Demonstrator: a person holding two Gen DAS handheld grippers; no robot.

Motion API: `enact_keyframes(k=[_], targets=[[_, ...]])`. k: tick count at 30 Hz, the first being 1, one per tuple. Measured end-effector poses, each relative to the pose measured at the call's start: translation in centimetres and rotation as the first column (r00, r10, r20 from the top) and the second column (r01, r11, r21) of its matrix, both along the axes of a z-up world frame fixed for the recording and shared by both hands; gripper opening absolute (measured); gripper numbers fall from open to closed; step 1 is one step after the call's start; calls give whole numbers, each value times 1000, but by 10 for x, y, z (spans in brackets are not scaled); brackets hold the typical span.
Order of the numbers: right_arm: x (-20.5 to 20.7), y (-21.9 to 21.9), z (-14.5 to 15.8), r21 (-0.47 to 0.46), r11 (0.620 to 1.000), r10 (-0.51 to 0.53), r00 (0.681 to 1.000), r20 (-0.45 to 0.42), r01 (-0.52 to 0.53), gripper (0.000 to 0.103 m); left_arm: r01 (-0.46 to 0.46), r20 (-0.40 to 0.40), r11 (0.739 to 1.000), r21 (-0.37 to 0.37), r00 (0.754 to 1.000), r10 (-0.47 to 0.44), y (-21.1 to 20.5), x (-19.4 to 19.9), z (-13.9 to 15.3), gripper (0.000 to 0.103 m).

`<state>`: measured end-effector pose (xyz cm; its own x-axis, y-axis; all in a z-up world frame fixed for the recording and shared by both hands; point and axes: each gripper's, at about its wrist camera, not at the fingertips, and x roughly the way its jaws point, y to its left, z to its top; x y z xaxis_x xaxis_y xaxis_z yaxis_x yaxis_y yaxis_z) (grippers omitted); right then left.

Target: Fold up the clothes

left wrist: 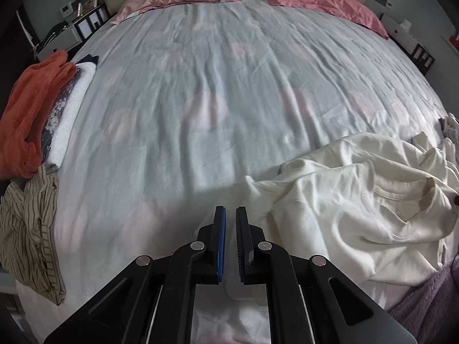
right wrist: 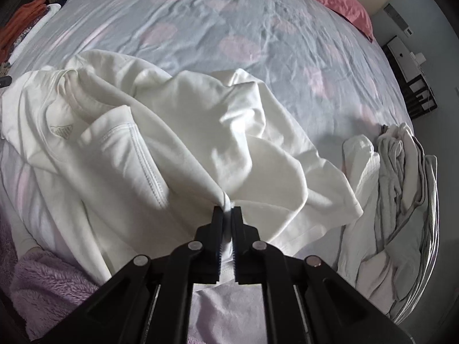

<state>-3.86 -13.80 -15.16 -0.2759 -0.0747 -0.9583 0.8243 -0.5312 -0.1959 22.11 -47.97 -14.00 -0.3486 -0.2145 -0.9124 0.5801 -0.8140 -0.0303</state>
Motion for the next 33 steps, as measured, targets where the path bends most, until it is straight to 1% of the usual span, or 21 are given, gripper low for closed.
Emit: enact_keyframes(k=[2,3,5,7,12,14,15,17,18,19,20,21,22,27,30,33], targets=[[-1,2,8,-52,998,-17,1000,11,17,7,53,-25,999,0,998,-53,10,-4,4,8],[0,2,14,-65,998,-14,1000,4,14,8,78,-31,997,-4,996,-78,14,-6,4,8],[3,1,26,-92,996,-9,1000,-9,8,13,124,-39,992,-10,992,-124,22,-13,4,9],[8,0,39,-123,992,7,1000,-24,-10,14,167,-41,986,-25,985,-168,27,-21,4,9],[21,-11,60,-152,986,53,996,-71,-63,15,267,17,957,-113,964,-267,40,-43,-5,9],[22,-15,64,-164,983,80,996,-45,-87,18,289,41,950,-118,957,-286,42,-49,-12,10],[23,-18,62,-163,981,105,994,-12,-106,19,297,50,948,-114,955,-293,42,-52,-14,10],[27,-26,52,-130,979,170,983,69,-160,22,310,59,945,-105,951,-305,42,-55,-19,10],[32,-30,45,-102,976,204,975,89,-195,22,312,58,945,-98,950,-308,41,-56,-20,11],[36,-34,38,-74,971,236,966,106,-229,22,315,57,945,-92,949,-311,40,-57,-22,14],[39,-38,30,-49,966,257,960,111,-253,22,318,56,944,-85,948,-314,39,-58,-23,21],[41,-41,23,-27,963,270,956,115,-269,22,320,56,944,-79,947,-316,38,-59,-25,25],[41,-43,17,-13,960,278,953,119,-278,22,321,51,944,-78,947,-318,38,-60,-25,28],[27,-53,-3,2,966,256,954,159,-260,22,353,21,932,-83,936,-353,41,-65,-26,30],[22,-55,-18,14,967,249,951,181,-256,22,384,16,918,-101,923,-384,46,-72,-27,31],[20,-54,-33,23,967,244,949,200,-253,22,430,8,897,-101,902,-431,52,-79,-31,32]])
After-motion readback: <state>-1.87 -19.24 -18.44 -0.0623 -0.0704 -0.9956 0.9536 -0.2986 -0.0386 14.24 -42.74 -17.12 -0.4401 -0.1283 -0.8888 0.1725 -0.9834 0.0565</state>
